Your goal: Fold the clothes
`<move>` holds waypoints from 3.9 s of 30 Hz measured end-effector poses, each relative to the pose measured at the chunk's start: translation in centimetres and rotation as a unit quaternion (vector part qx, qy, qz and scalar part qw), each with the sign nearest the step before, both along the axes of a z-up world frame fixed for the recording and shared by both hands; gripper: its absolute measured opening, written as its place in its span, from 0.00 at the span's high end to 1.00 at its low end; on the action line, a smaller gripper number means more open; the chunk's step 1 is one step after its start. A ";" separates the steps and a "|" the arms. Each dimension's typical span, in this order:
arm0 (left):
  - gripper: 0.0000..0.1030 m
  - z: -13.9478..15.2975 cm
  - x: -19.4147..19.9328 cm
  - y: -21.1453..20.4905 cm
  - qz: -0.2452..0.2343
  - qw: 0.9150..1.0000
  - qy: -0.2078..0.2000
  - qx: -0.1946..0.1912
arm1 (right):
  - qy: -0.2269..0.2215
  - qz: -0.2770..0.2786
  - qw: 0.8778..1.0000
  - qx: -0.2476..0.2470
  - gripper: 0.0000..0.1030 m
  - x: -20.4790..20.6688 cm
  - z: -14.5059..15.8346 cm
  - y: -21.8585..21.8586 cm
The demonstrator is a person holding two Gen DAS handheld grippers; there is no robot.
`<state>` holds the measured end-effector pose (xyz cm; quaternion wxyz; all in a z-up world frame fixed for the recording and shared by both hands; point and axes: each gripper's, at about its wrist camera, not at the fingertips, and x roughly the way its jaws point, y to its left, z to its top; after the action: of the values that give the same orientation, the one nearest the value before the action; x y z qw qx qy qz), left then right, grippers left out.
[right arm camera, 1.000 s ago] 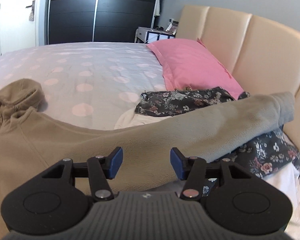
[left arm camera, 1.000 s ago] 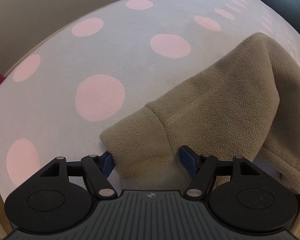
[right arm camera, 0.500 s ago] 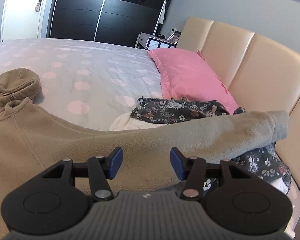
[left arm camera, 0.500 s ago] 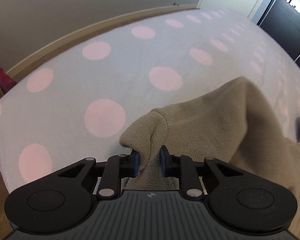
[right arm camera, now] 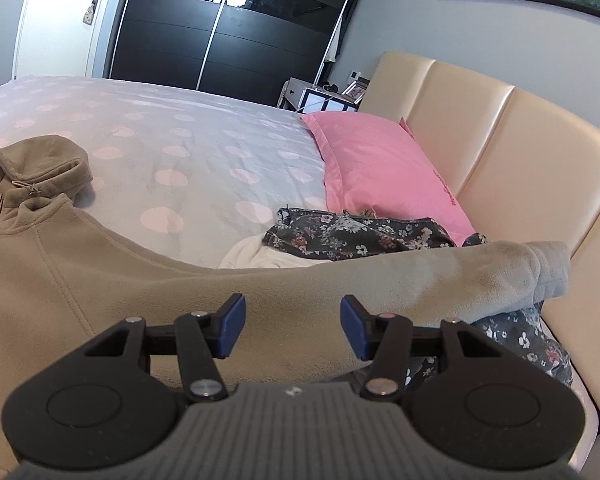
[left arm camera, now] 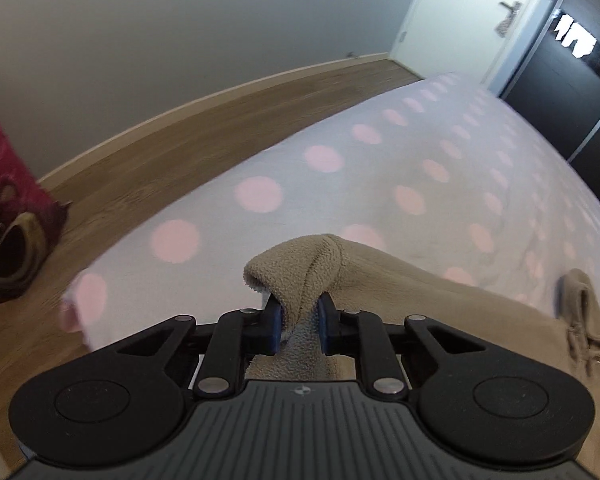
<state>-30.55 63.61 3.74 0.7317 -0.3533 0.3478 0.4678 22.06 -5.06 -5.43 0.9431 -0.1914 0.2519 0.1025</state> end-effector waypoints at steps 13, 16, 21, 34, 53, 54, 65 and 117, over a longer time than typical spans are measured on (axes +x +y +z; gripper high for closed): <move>0.71 -5.1 1.8 -0.2 0.019 0.997 0.067 0.045 | -0.009 0.042 0.998 -0.042 0.45 -1.3 -1.1 1.5; 0.69 -5.0 2.2 -1.4 -0.010 0.997 0.067 0.032 | -0.001 0.065 0.996 -0.056 0.45 -1.6 -1.7 2.1; 0.59 -4.2 5.3 -6.0 -0.115 0.991 0.068 0.014 | 0.016 0.092 0.993 -0.076 0.44 -2.1 -2.4 2.6; 0.51 -3.8 12.9 -21.9 -0.349 0.935 0.065 -0.016 | 0.015 0.112 0.992 -0.054 0.41 -4.3 -0.7 0.7; 0.43 -15.4 11.1 -33.8 -0.402 0.868 0.184 -0.228 | 0.282 0.053 0.958 -0.012 0.40 -9.5 -5.9 -7.2; 0.44 -15.6 11.1 -33.9 -0.402 0.866 0.187 -0.231 | 0.301 0.053 0.952 -0.003 0.40 -10.0 -6.1 -7.5; 0.80 -16.3 10.6 -33.2 -0.382 0.871 0.201 -0.233 | 0.497 0.038 0.865 0.063 0.68 -14.8 -9.8 -9.8; 0.58 -8.3 1.9 -7.8 -0.043 0.984 -0.056 -0.167 | 0.295 0.131 0.945 0.053 0.60 -12.8 -2.3 0.2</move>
<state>-28.62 55.85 -4.58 0.7000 -0.4807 0.3942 0.3514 9.23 -4.83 -7.78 0.8136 -0.1338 0.4858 0.2902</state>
